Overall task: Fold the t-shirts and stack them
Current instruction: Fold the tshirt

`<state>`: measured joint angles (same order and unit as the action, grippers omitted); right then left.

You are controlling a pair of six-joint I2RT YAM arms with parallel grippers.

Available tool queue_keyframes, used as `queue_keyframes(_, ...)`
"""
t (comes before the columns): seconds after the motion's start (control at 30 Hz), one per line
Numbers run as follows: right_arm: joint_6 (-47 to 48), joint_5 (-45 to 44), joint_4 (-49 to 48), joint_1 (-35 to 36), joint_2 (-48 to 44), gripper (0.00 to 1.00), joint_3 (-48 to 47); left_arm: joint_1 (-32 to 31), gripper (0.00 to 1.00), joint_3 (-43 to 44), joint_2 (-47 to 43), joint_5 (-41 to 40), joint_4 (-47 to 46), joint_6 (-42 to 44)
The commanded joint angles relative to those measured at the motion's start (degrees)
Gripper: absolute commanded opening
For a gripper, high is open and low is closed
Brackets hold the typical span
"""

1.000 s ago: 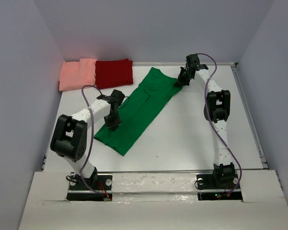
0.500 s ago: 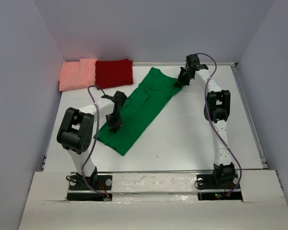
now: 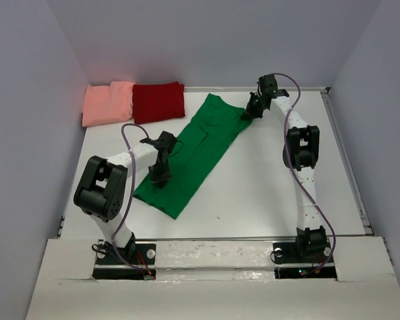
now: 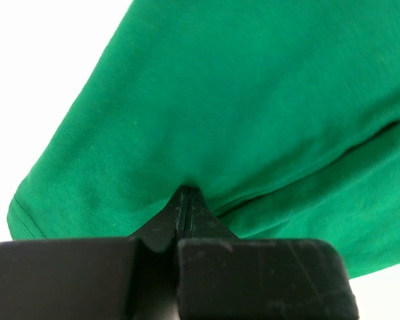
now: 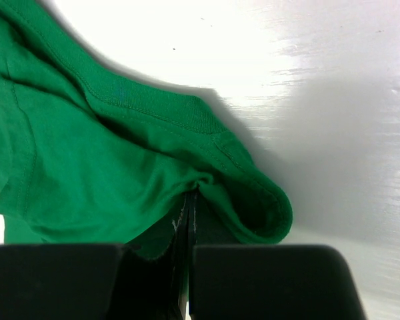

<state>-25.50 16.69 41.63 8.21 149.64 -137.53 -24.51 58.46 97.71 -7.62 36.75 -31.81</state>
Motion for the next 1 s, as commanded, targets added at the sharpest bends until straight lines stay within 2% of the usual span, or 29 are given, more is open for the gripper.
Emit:
queue_keyframes(0.0,-0.60,2.29,-5.32,-0.39,1.35,0.00,-2.39,-3.87,0.00,-7.12,0.29,5.77,1.48,-2.63)
queue_keyframes(0.2,-2.98,6.42,-9.28,-0.39,2.32,0.00,-2.47,-10.37,0.00,-10.03,-0.16,10.51,0.43,-6.33)
queue_keyframes(0.4,-5.97,10.03,-12.09,-0.39,4.51,0.00,-4.49,-18.01,0.00,-8.54,2.83,15.26,-0.89,-10.63)
queue_keyframes(0.8,-11.41,15.48,-20.17,-0.39,6.54,0.00,-5.81,-29.01,0.00,9.03,14.52,20.97,1.04,-14.15)
queue_keyframes(0.97,-14.05,17.49,-24.04,-0.39,7.33,0.00,-7.22,-31.82,0.00,13.08,17.69,21.50,2.18,-15.12)
